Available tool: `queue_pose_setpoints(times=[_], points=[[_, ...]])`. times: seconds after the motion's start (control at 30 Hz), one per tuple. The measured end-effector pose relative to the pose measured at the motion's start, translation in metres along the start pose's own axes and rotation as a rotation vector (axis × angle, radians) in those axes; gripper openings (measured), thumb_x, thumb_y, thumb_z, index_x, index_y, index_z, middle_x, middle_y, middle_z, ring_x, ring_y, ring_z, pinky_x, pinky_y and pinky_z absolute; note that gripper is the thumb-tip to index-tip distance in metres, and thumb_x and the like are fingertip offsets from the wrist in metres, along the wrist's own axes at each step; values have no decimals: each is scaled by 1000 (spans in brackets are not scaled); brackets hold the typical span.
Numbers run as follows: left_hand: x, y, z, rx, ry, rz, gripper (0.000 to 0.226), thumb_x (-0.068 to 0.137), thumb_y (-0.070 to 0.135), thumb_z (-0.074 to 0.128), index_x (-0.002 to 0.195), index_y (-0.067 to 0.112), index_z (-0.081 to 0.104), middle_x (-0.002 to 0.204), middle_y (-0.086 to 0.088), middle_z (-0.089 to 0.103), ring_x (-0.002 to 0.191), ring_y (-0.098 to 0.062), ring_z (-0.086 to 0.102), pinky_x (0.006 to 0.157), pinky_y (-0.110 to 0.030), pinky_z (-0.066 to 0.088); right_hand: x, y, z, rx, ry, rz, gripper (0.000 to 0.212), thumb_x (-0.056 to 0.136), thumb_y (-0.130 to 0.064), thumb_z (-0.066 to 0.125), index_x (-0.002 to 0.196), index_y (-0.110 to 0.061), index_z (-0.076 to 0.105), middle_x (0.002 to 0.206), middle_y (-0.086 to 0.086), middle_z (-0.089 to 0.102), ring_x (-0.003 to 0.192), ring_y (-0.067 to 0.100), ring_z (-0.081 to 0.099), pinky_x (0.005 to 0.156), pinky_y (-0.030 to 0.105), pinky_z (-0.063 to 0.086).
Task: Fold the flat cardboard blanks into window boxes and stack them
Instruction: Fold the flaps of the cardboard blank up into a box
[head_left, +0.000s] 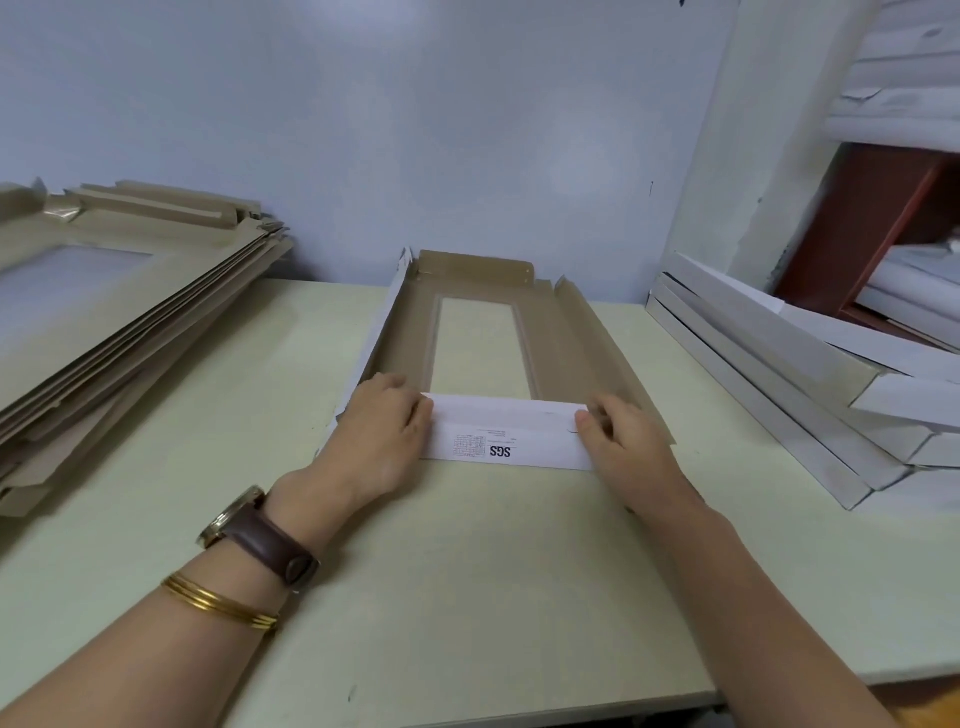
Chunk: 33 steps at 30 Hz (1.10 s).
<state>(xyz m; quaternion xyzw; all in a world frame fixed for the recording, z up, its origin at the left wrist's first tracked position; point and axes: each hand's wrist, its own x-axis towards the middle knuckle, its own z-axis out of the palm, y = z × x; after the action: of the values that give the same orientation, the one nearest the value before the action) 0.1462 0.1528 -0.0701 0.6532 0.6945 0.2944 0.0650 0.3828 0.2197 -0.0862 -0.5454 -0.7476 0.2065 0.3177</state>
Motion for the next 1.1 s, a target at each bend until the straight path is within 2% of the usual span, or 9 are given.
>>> queue_pose_setpoints(times=[0.07, 0.2, 0.33, 0.57, 0.67, 0.77, 0.9, 1.0, 1.1], points=[[1, -1, 1, -24, 50, 4, 37, 97, 8, 38, 61, -2, 39, 70, -8, 33, 74, -24, 37, 68, -39, 34, 2, 1, -1, 61, 16, 13, 22, 99, -24, 47, 99, -3, 56, 94, 12, 57, 87, 28, 51, 69, 31, 35], [4, -5, 1, -90, 137, -5, 23, 91, 1, 44, 88, -10, 65, 90, -16, 58, 95, -26, 50, 77, -31, 34, 4, 2, -1, 138, 59, 53, 37, 97, -23, 56, 131, -11, 53, 120, -5, 57, 104, 10, 53, 86, 22, 34], [1, -4, -1, -118, 248, 0, 23, 90, 2, 51, 104, 1, 69, 111, -10, 64, 110, -25, 53, 76, -15, 26, 5, 2, -4, 163, 148, 43, 39, 95, -21, 58, 133, -15, 54, 115, -10, 57, 105, 9, 52, 86, 19, 33], [-4, -3, -2, -77, 253, 45, 29, 88, 10, 59, 115, 14, 66, 117, 0, 59, 110, -21, 52, 90, -24, 35, 2, 4, -9, 78, 224, -31, 28, 91, -17, 62, 119, -14, 64, 113, -3, 62, 97, 6, 50, 81, 13, 31], [-7, -3, 1, -31, 220, 64, 28, 88, 13, 58, 116, 17, 65, 112, 2, 58, 103, -18, 54, 79, -20, 33, 0, 4, -9, -7, 199, -58, 29, 88, -12, 63, 117, -13, 65, 114, 3, 59, 89, 6, 49, 76, 13, 31], [-9, -3, 5, 61, 148, 65, 31, 90, 17, 55, 119, 19, 64, 112, 2, 58, 102, -19, 53, 78, -22, 34, -3, 1, -5, -140, 147, -56, 35, 87, -11, 61, 121, -14, 63, 112, 4, 53, 91, 13, 49, 79, 27, 38], [-13, 0, 7, 185, 57, 130, 36, 90, 14, 47, 122, 25, 61, 119, 8, 58, 115, -20, 47, 96, -36, 36, -10, -4, 1, -359, 97, -97, 40, 83, -6, 56, 123, -13, 61, 114, 5, 55, 111, 24, 46, 91, 36, 37], [-15, 1, 14, 204, -71, 298, 39, 92, 7, 42, 126, 20, 56, 132, 6, 53, 133, -18, 38, 107, -32, 26, -19, -12, 9, -343, 16, -218, 34, 87, -3, 52, 120, -8, 60, 121, 6, 57, 117, 25, 47, 93, 32, 35], [-20, 3, 23, 231, -213, 357, 43, 104, 26, 31, 146, 16, 34, 153, 5, 30, 147, -11, 13, 119, -30, 8, -28, -27, 23, -271, -103, -367, 36, 100, -17, 48, 132, -1, 54, 143, 11, 49, 137, 23, 39, 110, 27, 26]])
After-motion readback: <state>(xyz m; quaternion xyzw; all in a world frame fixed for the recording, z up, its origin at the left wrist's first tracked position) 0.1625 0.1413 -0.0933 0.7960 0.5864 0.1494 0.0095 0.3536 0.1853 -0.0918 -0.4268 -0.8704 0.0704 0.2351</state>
